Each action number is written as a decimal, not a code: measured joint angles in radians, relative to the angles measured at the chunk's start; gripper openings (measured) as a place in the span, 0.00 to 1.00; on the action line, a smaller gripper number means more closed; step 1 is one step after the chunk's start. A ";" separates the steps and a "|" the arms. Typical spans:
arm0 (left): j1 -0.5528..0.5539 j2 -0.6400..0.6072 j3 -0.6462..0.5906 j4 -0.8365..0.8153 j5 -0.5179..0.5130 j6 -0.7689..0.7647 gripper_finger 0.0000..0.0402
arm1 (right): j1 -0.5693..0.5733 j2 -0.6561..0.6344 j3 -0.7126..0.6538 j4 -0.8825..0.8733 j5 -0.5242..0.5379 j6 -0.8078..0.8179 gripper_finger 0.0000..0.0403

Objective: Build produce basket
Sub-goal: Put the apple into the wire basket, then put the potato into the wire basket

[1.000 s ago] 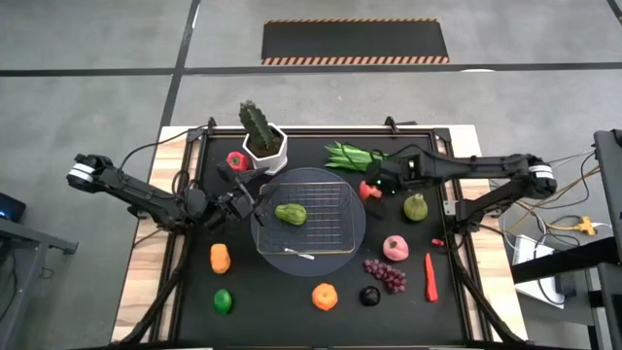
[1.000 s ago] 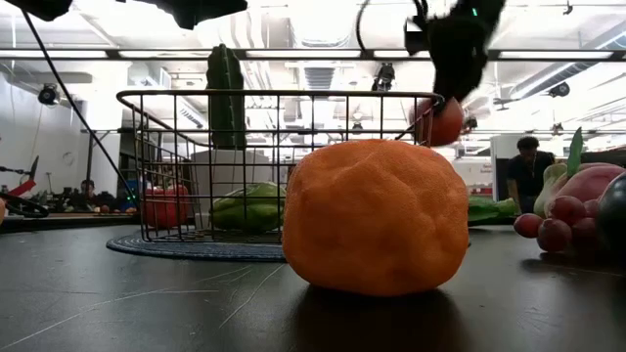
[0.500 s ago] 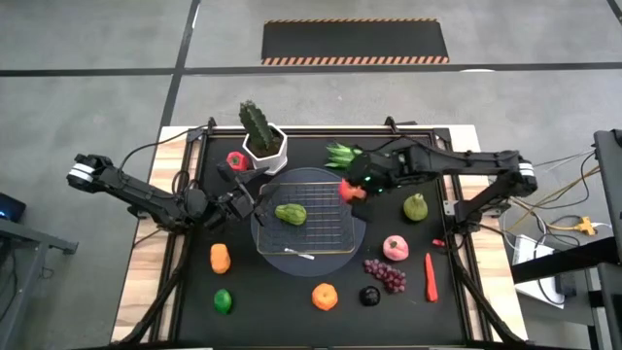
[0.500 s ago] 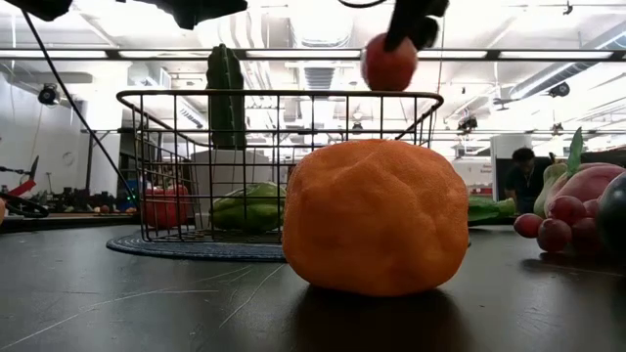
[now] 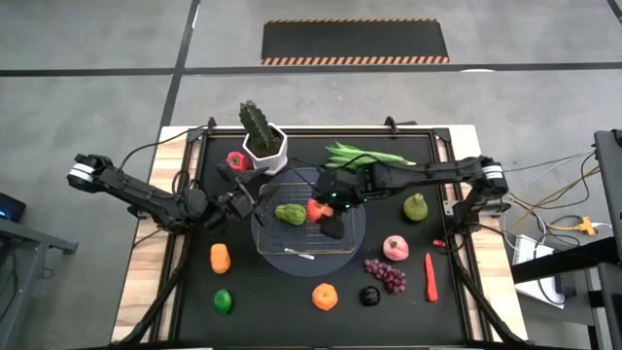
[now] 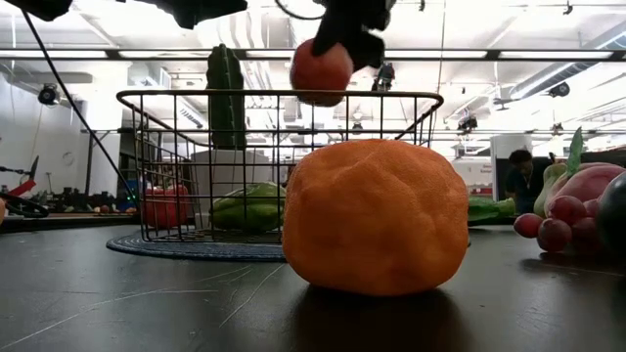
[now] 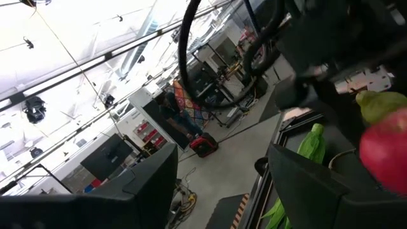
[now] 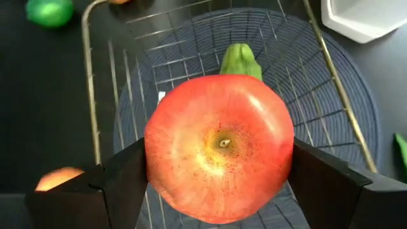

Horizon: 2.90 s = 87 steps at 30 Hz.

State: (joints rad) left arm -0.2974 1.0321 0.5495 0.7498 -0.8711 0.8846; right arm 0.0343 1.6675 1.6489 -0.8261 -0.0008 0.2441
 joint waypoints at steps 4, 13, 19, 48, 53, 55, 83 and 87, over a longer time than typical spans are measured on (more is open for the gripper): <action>0.000 0.000 0.000 0.000 0.000 -0.010 0.57 | 0.006 0.043 0.000 0.017 0.012 0.077 0.77; 0.000 0.000 0.000 0.000 0.000 -0.010 0.57 | 0.042 0.105 -0.001 0.016 0.113 0.177 0.77; 0.000 0.000 0.000 0.000 0.000 -0.010 0.57 | 0.047 0.141 -0.001 -0.010 0.157 0.250 0.77; 0.001 0.000 0.000 -0.004 -0.001 -0.009 0.57 | 0.041 0.286 -0.004 -0.021 0.264 0.295 0.77; 0.001 0.000 0.000 -0.001 -0.001 -0.009 0.57 | 0.037 0.311 -0.004 -0.017 0.265 0.295 0.78; 0.001 0.000 0.000 -0.002 -0.001 -0.009 0.57 | 0.035 0.311 -0.004 -0.018 0.264 0.295 0.80; 0.000 0.002 0.000 -0.006 -0.001 -0.010 0.57 | 0.020 0.265 0.043 -0.069 0.287 0.252 0.85; 0.000 0.002 0.000 -0.006 -0.001 -0.015 0.57 | 0.021 0.221 0.073 -0.122 0.280 0.205 0.84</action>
State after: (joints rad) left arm -0.2970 1.0336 0.5495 0.7437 -0.8722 0.8700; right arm 0.0555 1.8888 1.7222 -0.9478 0.2787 0.4491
